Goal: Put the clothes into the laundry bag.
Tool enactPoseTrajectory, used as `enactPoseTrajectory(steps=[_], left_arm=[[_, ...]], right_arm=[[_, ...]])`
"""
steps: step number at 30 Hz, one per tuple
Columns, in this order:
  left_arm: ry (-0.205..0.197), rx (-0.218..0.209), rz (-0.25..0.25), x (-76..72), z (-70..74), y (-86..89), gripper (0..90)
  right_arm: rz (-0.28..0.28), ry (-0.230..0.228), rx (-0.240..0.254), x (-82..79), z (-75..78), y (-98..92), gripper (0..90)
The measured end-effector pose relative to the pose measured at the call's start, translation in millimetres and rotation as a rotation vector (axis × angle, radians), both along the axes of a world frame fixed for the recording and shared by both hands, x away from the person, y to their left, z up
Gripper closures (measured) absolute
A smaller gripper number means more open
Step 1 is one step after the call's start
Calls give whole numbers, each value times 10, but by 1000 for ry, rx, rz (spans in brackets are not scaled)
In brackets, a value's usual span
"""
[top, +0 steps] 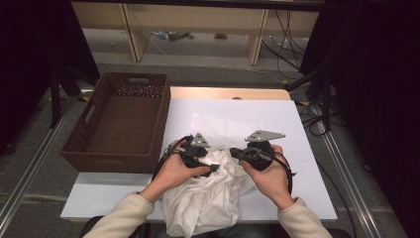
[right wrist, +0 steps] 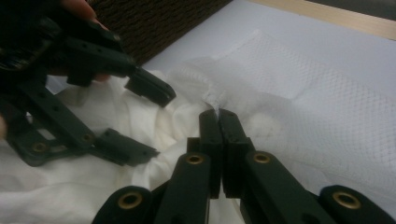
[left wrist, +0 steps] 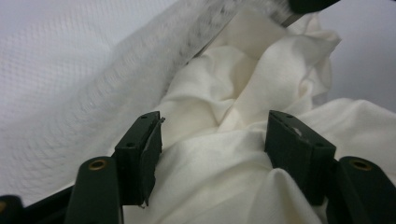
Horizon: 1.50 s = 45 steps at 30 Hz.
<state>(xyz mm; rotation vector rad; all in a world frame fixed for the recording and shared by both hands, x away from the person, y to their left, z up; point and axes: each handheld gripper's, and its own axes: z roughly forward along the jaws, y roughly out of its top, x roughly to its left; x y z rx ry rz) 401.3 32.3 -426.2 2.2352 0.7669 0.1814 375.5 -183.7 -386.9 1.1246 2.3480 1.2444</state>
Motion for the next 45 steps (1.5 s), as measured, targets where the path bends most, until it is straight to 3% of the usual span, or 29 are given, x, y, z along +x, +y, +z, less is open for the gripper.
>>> enactPoseTrajectory(steps=[3,4,5,6,7,8,9,10,11,12,14,15,16,19,20,22,24,25,26,28,29,31,32,34,38,40,42,44,45], left_arm=[[32,35,-11,19,-62,-65,408],[35,91,-48,35,-65,-58,434],[49,73,-26,12,-102,-96,464],[52,107,-54,15,-109,-98,508],[52,93,-32,-8,-129,-129,537],[43,131,-61,-11,-117,-126,582],[37,118,-50,-36,-115,-150,652],[22,133,-69,-42,-98,-147,721],[17,108,-47,-67,-102,-171,786],[17,112,-53,-80,-80,-169,812],[19,64,-42,-121,-20,-167,830],[18,59,-78,-128,42,-139,834],[25,-17,-50,-169,86,-161,837],[25,-154,-48,-273,260,-202,841],[28,-178,-64,-299,299,-220,841],[8,-200,-51,-337,319,-278,841],[-64,-176,-21,-319,291,-327,842],[-85,-160,-17,-281,271,-331,842],[-102,-136,8,-249,260,-332,843],[-105,-150,48,-170,240,-331,842],[-116,-136,58,-145,240,-331,843],[-156,-99,88,-150,240,-340,842],[-184,-78,96,-162,240,-346,843],[-224,-51,111,-187,256,-340,842],[-251,-74,109,-294,325,-346,841],[-265,-110,106,-350,356,-377,840],[-282,-100,104,-359,363,-375,838],[-279,-96,121,-327,327,-375,837],[-297,-56,120,-302,305,-367,836]], right_arm=[[-11,2,2,-11,-2,7,900],[-15,12,15,-20,0,14,900],[-16,-6,-5,-20,12,6,900],[-3,-15,-7,-8,12,3,900],[-10,-3,0,-13,13,10,900],[-13,-16,-4,-9,15,12,900],[-14,-10,0,-11,14,22,900],[-17,3,3,-19,21,35,900],[-10,-18,-3,-15,25,44,900],[-8,-26,-5,-10,32,59,900],[-6,-13,5,-17,53,81,900],[0,-27,0,-10,63,80,900],[-8,-29,1,-16,70,88,900],[13,-35,12,-7,85,97,900],[10,-45,7,-14,98,97,900],[-3,-40,29,-54,123,123,900],[7,-24,48,-83,144,146,900],[15,-33,34,-96,161,142,900],[24,-28,46,-101,164,148,900],[21,-21,48,-125,179,158,900],[35,-43,43,-117,177,158,900],[11,-24,68,-122,170,161,900],[17,-52,55,-100,169,140,900],[11,-29,68,-93,172,119,900],[15,-60,99,-144,235,134,900],[27,-57,117,-177,269,161,900],[23,-86,110,-168,282,152,900],[16,-87,116,-167,286,145,900],[27,-90,110,-153,272,144,900]])
